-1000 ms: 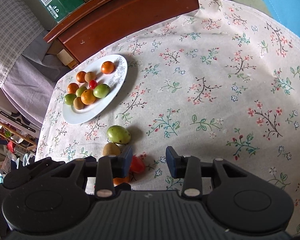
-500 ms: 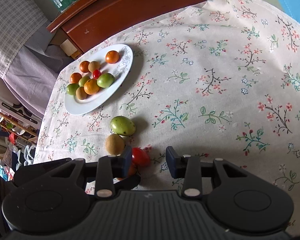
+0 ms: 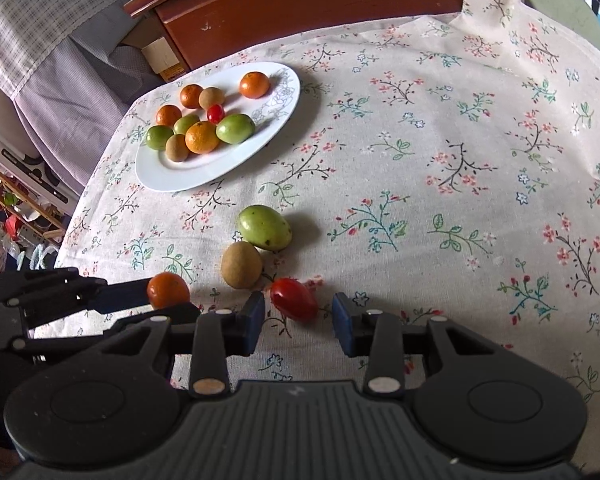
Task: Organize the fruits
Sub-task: 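Close the left tool on a mandarin while the right tool grasps a red cherry tomato, then carry the mandarin in the left tool onto the plate while the right tool carries the tomato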
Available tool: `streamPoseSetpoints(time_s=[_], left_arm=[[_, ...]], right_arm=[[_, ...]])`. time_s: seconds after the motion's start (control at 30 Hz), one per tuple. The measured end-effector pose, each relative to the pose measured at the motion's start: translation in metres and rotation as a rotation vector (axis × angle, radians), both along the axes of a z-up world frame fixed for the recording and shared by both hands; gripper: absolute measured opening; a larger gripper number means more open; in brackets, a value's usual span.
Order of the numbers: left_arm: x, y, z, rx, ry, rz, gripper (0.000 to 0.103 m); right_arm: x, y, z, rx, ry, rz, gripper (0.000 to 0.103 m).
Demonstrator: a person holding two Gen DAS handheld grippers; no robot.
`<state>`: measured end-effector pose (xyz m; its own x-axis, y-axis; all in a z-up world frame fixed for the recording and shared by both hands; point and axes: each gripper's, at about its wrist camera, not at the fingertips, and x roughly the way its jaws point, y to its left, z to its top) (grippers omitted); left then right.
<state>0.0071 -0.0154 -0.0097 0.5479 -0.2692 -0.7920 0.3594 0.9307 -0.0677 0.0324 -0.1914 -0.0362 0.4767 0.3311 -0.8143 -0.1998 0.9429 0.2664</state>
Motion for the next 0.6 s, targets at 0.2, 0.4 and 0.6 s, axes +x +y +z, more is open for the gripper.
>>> streamPoseSetpoints(time_s=[0.2,0.4,0.6], left_arm=[[0.006,0.006,0.002,-0.032,0.012,0.042,0.026],[0.007,0.007,0.003,-0.035,0.012,0.054,0.027],[0.008,0.01,0.006,-0.046,0.007,0.077,0.027]], right_arm=[[-0.003,0.01,0.0,-0.075,-0.047,0.046,0.034],[-0.005,0.018,-0.001,-0.142,-0.08,0.084,0.024],[-0.008,0.022,0.004,-0.147,-0.101,0.105,0.022]])
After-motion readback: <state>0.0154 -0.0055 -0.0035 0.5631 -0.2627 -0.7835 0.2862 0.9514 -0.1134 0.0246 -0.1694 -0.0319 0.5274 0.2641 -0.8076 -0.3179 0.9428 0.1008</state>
